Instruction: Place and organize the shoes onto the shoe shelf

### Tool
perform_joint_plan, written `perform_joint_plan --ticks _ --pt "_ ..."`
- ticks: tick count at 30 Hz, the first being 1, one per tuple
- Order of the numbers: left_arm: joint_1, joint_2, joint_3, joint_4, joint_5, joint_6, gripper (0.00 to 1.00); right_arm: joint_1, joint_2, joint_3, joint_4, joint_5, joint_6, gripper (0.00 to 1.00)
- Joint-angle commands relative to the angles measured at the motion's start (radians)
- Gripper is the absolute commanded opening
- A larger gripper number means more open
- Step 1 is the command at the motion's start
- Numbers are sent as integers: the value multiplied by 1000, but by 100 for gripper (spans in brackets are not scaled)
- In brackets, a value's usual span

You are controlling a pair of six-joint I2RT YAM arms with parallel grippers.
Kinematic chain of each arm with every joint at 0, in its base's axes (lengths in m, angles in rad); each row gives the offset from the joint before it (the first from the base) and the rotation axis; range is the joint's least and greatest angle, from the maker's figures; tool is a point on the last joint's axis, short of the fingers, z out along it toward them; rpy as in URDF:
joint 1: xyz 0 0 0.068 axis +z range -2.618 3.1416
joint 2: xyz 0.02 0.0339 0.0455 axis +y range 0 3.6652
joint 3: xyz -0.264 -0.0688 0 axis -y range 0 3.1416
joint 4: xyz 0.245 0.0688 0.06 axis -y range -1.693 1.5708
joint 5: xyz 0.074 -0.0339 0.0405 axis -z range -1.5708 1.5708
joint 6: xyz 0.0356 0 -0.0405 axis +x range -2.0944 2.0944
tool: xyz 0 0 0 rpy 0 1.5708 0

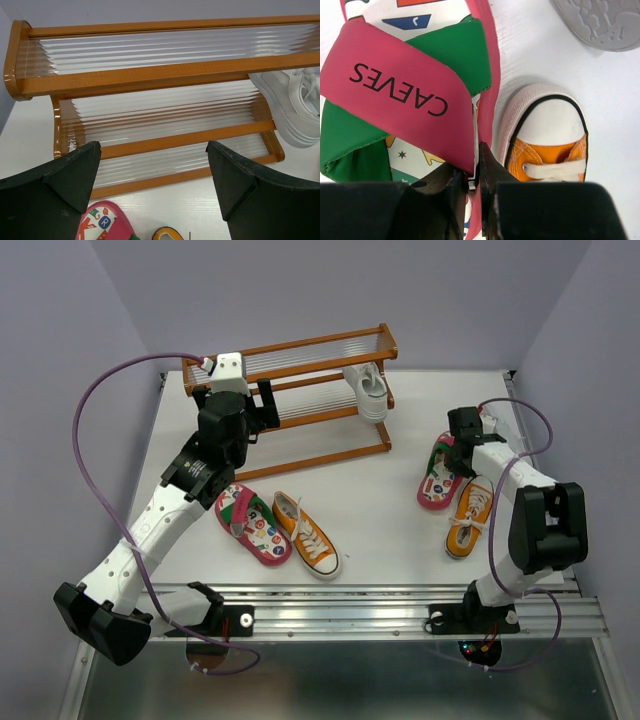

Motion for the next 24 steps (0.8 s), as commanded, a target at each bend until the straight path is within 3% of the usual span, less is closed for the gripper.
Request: perform_joint_plan --ticks 1,10,17,21,24 --pt "8 -23 13 30 -3 4 99 0 -129 -15 50 -40 -7 1" --pt "8 -27 5 33 0 12 99 0 -277 1 -37 -138 -30 1" --pt "8 -33 19 36 0 22 99 0 -378 294 -120 -251 -90 1" --pt "8 -29 11 46 31 16 99 0 -253 621 -169 -433 -156 1" --pt "8 -24 8 45 36 6 99 9 -177 765 -157 -529 -182 1"
